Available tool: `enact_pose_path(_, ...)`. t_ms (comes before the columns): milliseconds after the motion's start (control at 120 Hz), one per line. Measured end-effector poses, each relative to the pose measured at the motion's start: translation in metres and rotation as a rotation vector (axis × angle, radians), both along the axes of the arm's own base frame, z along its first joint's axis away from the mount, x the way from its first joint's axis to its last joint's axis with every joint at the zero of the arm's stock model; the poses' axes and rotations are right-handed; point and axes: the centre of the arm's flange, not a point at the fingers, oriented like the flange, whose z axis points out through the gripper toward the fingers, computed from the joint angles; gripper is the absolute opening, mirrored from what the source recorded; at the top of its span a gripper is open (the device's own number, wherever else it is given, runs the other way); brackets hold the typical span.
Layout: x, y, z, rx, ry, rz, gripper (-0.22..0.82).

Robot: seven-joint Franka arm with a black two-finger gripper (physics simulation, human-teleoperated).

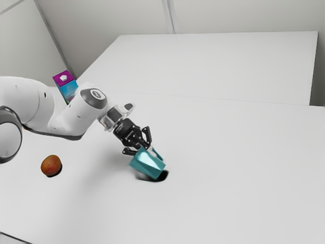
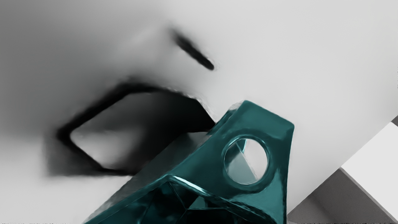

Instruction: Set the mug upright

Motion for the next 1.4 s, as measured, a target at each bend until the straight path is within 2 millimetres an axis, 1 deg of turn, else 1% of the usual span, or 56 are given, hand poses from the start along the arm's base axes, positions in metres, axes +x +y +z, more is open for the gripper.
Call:
enact_pose_path(242, 0.001, -0.016, 0.015, 0.033, -0.028, -0.048, -0.18)
enact_pose_path(308, 0.0, -0.027, 0.033, 0.088, -0.074, -0.102, -0.18)
enact_pose_path(400, -0.003, -0.04, 0.062, 0.201, -0.156, -0.198, -0.18)
enact_pose_path(483, -0.006, -0.042, 0.082, 0.312, -0.219, -0.274, -0.18)
enact_pose_path(533, -0.007, -0.04, 0.089, 0.378, -0.249, -0.314, -0.18)
enact_pose_path(658, -0.007, -0.041, 0.099, 0.534, -0.317, -0.416, -0.18)
enact_pose_path(775, -0.005, -0.047, 0.102, 0.64, -0.372, -0.495, -0.18)
enact_pose_path(933, -0.007, -0.047, 0.097, 0.728, -0.417, -0.551, -0.18)
enact_pose_path(1208, -0.003, -0.046, 0.093, 0.812, -0.483, -0.596, -0.18)
enact_pose_path(1267, -0.002, -0.047, 0.091, 0.817, -0.489, -0.599, -0.18)
enact_pose_path(1400, -0.001, -0.048, 0.076, 0.818, -0.485, -0.605, -0.18)
